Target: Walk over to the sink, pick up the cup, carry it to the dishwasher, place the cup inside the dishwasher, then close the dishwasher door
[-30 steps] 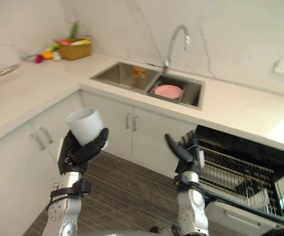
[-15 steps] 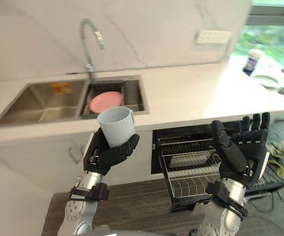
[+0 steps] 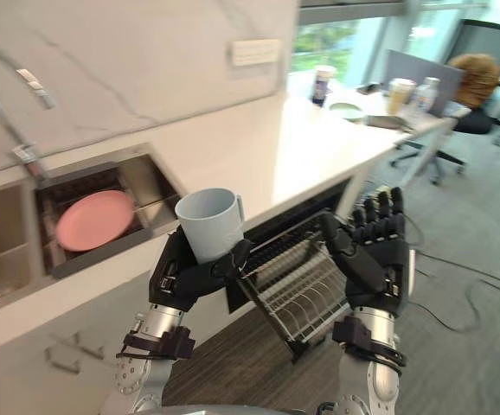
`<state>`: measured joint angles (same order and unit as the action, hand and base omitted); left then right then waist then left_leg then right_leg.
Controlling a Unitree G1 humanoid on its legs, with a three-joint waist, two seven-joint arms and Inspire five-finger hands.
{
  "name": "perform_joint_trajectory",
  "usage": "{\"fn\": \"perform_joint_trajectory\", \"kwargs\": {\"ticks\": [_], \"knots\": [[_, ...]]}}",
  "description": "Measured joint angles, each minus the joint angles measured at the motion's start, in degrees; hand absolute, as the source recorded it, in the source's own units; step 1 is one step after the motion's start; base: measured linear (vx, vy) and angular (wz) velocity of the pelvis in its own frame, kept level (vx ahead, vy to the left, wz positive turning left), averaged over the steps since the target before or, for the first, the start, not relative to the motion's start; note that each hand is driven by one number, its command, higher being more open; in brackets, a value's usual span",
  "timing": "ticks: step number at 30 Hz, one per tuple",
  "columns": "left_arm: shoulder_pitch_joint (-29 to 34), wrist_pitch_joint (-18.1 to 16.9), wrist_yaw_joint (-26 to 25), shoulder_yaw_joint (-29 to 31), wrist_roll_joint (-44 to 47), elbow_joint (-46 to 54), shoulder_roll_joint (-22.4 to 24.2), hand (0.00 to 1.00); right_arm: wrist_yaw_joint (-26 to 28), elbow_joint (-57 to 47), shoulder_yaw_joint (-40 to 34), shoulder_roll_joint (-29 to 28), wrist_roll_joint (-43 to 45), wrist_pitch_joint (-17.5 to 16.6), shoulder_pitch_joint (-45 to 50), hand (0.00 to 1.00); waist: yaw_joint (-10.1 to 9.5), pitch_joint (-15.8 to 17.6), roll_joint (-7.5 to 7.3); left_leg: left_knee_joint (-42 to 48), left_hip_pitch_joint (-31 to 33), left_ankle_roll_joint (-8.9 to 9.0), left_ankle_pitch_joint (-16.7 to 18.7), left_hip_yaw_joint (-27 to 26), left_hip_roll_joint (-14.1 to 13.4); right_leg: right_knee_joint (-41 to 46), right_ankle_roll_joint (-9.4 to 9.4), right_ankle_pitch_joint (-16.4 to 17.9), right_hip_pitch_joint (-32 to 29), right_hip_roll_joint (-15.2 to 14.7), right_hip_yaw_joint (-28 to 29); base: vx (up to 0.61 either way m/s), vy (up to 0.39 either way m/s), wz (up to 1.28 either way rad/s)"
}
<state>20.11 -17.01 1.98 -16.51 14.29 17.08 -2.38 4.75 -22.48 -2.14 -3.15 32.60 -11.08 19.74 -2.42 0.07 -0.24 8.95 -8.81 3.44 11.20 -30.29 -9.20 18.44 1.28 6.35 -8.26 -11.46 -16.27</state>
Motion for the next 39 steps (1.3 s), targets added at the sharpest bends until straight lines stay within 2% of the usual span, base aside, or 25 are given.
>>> {"fn": "perform_joint_trajectory", "kwargs": {"ticks": [1,2,3,4,5,6,7,8,9,10,14,18,20,22,23,24,25,26,29,33,39], "knots": [[0.1,0.1,-1.0,0.6,-0.2,0.1,0.0,0.00,0.7,0.6,0.5,0.1,0.0,0.3,-0.8,1.00,0.10,-0.2,-0.48,0.0,-0.7,0.10,0.1,-0.9,0.2,1.3,-0.64,-0.5,-0.1,-2.0,-3.1,-0.04,-0.015,-1.45],[-0.2,0.4,-3.1,1.6,-0.9,0.4,0.0,0.00,2.0,1.5,1.6,-0.1,0.0,0.7,-2.3,1.00,0.17,-1.1,-2.16,1.0,-0.9,0.29,0.4,-0.5,0.8,0.7,1.82,-2.4,-0.4,-2.5,-4.4,-0.02,-0.187,-1.12],[-0.8,0.5,-5.1,1.6,-0.9,0.5,0.2,0.00,2.4,1.9,1.9,0.1,0.0,1.0,-3.5,1.00,-0.09,-2.0,-2.13,1.8,0.9,-0.15,0.7,2.9,-0.3,-2.8,2.99,-4.3,-0.6,0.0,-2.8,0.01,-0.234,-1.04],[-1.2,0.5,-5.9,1.6,-0.9,0.5,0.2,0.00,2.4,2.1,2.0,0.3,0.0,1.0,-4.4,1.00,-0.26,-2.0,-1.57,1.6,1.4,-0.73,1.4,4.9,-0.9,-4.8,2.43,-5.7,-0.8,1.4,-2.2,-0.01,-0.244,-0.98],[-2.3,0.7,-7.2,1.6,-0.9,0.6,0.2,0.00,2.3,3.1,2.4,0.3,-0.1,1.0,-6.3,1.00,-0.44,-2.2,-1.18,1.0,2.0,0.04,2.1,6.1,-1.7,-9.6,2.14,-8.3,-0.9,4.3,-0.9,-0.03,-0.124,-0.91],[-3.5,1.5,-8.3,1.6,-1.0,0.5,0.2,0.00,2.3,4.0,3.3,0.1,-0.2,1.1,-7.3,1.00,-0.75,-2.2,-0.80,0.1,1.7,1.91,1.1,4.6,-2.9,-13.4,1.78,-8.0,0.1,4.9,-3.6,-0.03,-0.079,-0.86],[-3.8,1.8,-8.7,1.5,-1.0,0.5,0.3,0.00,2.3,4.0,3.8,0.3,-0.3,1.1,-7.5,1.00,-0.81,-2.0,-0.61,-0.7,1.3,3.24,0.4,3.7,-3.6,-13.2,1.66,-7.7,0.3,4.3,-6.6,-0.02,-0.053,-0.74],[-4.4,1.8,-9.9,1.7,-1.7,0.6,0.4,0.00,2.3,3.9,5.2,0.2,-0.3,1.1,-7.9,1.00,-0.78,-1.3,-1.60,-0.6,0.6,3.91,0.4,2.3,-3.7,-12.3,0.19,-10.0,0.4,3.1,-9.3,0.01,-0.016,-0.46],[-4.8,1.9,-10.6,1.9,-2.3,0.3,0.5,0.00,2.4,3.9,5.8,0.3,-0.3,1.2,-8.0,1.00,-0.73,-1.0,-1.86,-0.2,0.1,4.19,0.6,2.2,-3.8,-11.7,0.92,-11.1,0.6,3.1,-9.2,0.01,-0.034,-0.25],[-5.5,2.7,-11.5,2.0,-2.6,-0.1,1.1,0.00,2.4,3.9,6.5,0.8,-0.3,1.5,-8.0,1.00,-0.33,-0.9,-1.61,0.1,0.0,4.30,0.7,2.9,-4.4,-11.2,0.82,-10.8,1.0,3.5,-9.0,0.01,-0.037,0.11],[-6.8,2.8,-14.4,3.6,-6.4,0.0,2.9,0.00,3.6,3.8,7.2,2.7,-0.1,3.0,-9.3,1.00,-1.05,-0.9,-1.37,0.9,1.0,5.16,0.8,3.5,-6.2,-12.2,0.93,-10.4,1.2,5.2,-8.1,-0.01,-0.061,0.05],[-7.2,2.7,-21.9,7.3,-13.0,-2.2,3.1,0.00,7.0,3.9,7.1,4.8,4.1,6.4,-11.3,1.00,-1.00,-1.2,-0.85,1.3,1.9,6.52,0.3,3.7,-8.3,-14.3,0.07,-10.5,1.5,7.9,-8.9,0.01,-0.079,0.01],[-8.3,2.8,-26.4,9.3,-16.7,-7.9,3.3,0.00,9.0,5.3,6.6,6.1,6.5,7.6,-12.4,1.00,-0.62,-1.1,-0.49,3.7,3.8,5.61,-0.3,5.4,-8.8,-14.4,-0.45,-9.9,1.6,8.1,-9.8,0.04,-0.089,0.24],[-9.4,3.5,-29.7,10.0,-21.0,-12.9,3.3,0.00,10.5,6.7,5.5,6.8,8.0,8.4,-12.7,1.00,-0.02,-1.0,-0.53,7.3,6.8,4.11,-1.3,8.1,-8.5,-15.5,-0.69,-10.0,2.6,6.9,-11.5,0.04,-0.002,0.49],[-10.1,4.3,-32.0,9.9,-25.6,-15.7,3.1,0.00,11.0,8.1,4.3,6.8,8.9,8.5,-12.7,1.00,0.00,-0.7,-0.82,7.4,7.8,3.93,-0.2,10.2,-7.5,-15.9,-0.77,-10.1,3.5,5.6,-12.3,0.04,0.097,0.52],[-10.7,4.4,-34.2,9.3,-29.6,-17.1,3.2,0.00,11.0,9.7,2.9,6.8,9.0,8.5,-13.3,1.00,-0.07,-0.7,-0.37,1.0,7.5,3.39,-2.0,11.0,-5.5,-15.9,-0.51,-10.2,3.6,5.0,-12.4,0.02,0.093,0.30],[-11.1,4.4,-35.3,9.2,-31.6,-17.5,3.3,0.00,11.0,10.3,2.5,7.1,9.1,8.5,-14.0,1.00,-0.10,-0.5,0.39,-1.4,7.3,3.72,-4.9,10.8,-5.0,-15.8,-0.40,-10.3,3.7,5.2,-12.3,0.00,0.111,0.01],[-12.2,4.7,-37.5,9.2,-35.0,-18.3,2.4,0.00,11.1,11.7,2.8,7.1,9.6,8.6,-14.5,1.00,0.14,-0.4,0.63,-3.1,6.0,4.28,-5.4,9.7,-4.5,-15.8,0.10,-10.5,3.7,5.2,-11.9,-0.01,0.094,-0.11],[-15.9,6.9,-42.1,9.2,-38.9,-20.3,-0.4,0.00,12.0,11.6,5.6,6.6,10.2,9.1,-14.6,1.00,0.99,-0.4,0.59,-4.0,5.3,4.01,-5.6,8.8,-3.2,-18.5,0.71,-12.4,4.5,4.8,-11.0,-0.03,0.081,-0.12],[-17.5,8.4,-45.5,9.3,-41.4,-20.4,-0.6,0.00,12.8,10.4,9.5,6.4,10.3,10.3,-14.7,1.00,1.36,-0.4,0.57,-4.1,5.5,3.70,-5.5,8.2,-2.1,-23.1,1.12,-15.3,5.7,4.9,-10.4,-0.02,0.059,-0.09],[-17.5,8.4,-46.9,9.1,-43.9,-22.8,1.3,0.00,12.8,10.3,12.7,6.4,8.4,11.5,-14.8,1.00,1.54,-0.4,0.65,-4.6,5.1,3.68,-5.5,7.7,-1.8,-23.3,1.22,-15.6,5.7,4.8,-9.9,0.01,0.056,-0.03]]}}
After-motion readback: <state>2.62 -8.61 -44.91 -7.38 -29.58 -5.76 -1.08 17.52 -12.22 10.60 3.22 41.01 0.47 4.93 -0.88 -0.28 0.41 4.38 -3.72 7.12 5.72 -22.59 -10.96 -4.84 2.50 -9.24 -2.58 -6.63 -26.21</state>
